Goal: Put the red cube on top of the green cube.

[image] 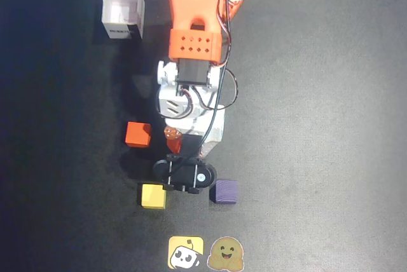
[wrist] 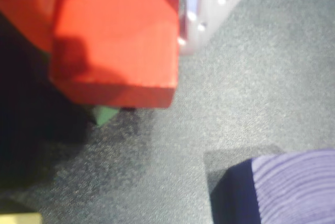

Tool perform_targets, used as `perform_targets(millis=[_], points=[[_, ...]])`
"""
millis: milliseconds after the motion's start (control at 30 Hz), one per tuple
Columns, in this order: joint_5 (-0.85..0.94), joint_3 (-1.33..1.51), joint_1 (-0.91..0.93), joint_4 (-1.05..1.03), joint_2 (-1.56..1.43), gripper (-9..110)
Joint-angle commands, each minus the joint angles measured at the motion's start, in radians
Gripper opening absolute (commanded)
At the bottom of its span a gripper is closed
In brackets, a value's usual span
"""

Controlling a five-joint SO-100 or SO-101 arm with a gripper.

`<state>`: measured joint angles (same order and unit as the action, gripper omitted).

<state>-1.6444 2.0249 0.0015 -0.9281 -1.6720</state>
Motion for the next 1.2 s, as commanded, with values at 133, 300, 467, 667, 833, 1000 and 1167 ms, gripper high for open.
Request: perform_targets(millis=[133,300,467,667,833,1000,1167], points=[[0.003,0.003,0.002,0.0,-0.074,5],[0.003,0.005,0.008,-0.003,-0.091,5],[0.003,0.006,0.018,-0.002,-0.094,5],[0.002,0.008,0.025,0.0,-0.087,13],[0.002,0.008,0.028,0.0,-0.081,13],[-0.005,0.014,0.028,0.0,-0.077,13],[-0.015,0.017,0.029,0.003,-0.069,14]])
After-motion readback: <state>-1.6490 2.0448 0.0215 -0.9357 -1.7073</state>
